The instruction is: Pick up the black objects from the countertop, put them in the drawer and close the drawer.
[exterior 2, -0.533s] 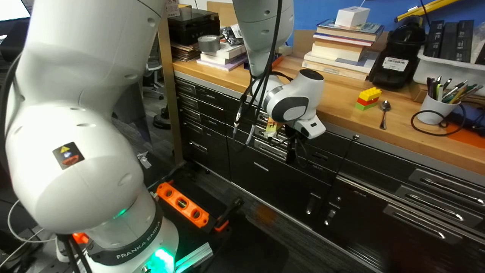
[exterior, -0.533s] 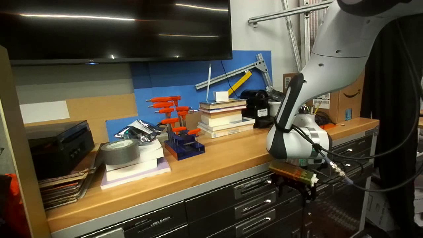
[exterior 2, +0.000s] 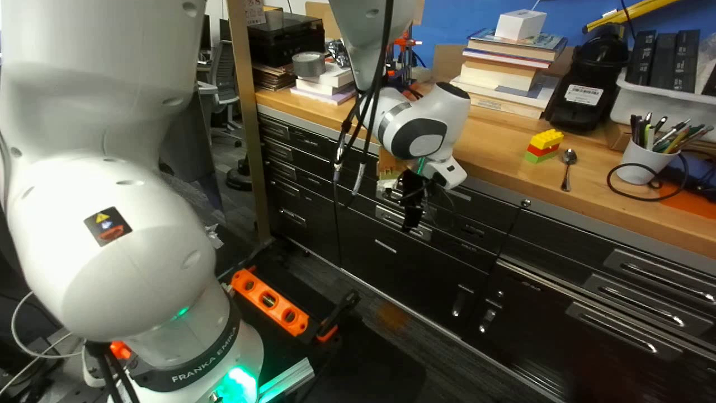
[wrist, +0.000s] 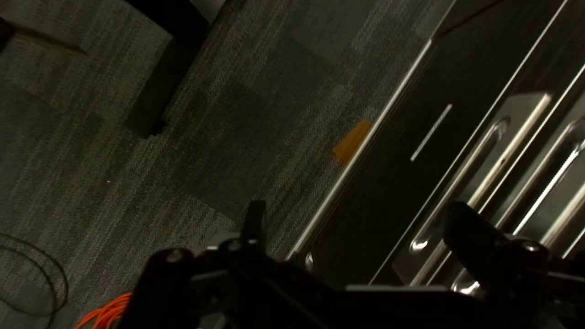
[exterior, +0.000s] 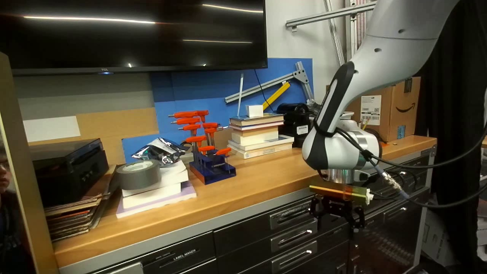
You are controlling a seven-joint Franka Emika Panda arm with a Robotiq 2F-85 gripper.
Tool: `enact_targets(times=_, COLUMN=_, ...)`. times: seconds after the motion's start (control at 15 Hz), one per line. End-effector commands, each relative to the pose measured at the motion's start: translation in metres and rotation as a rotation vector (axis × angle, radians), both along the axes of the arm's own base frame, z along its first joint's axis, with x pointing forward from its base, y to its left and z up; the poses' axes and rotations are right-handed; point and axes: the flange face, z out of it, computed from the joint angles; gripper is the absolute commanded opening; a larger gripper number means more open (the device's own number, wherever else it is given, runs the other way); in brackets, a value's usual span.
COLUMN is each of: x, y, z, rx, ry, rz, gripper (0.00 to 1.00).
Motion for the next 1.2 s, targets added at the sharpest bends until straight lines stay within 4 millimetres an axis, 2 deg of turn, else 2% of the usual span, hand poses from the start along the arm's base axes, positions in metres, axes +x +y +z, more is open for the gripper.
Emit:
enact_targets(times=0.0, x=-0.049, y=0.025, z=0.056, rx=0.054, ry=0.042, rz=0.128, gripper=1.0)
enact_targets(times=0.4, x=-0.114, y=0.05, z=0.122, rx=0.125, ry=0.038, rz=0.355, gripper=1.0)
enact_targets(times=0.67, x=-0.145, y=0.056, z=0.171, rx=0.151, ry=0.018, rz=0.552, gripper=1.0)
enact_targets(times=0.87, x=-0.165, y=0.055, z=0.217, rx=0.153, ry=0.009, rz=0.697, gripper=1.0)
enact_targets(times=1.13, x=-0.199, y=0.057, z=0.291, rx=0.143, ry=0.014, rz=0.847, gripper=1.0)
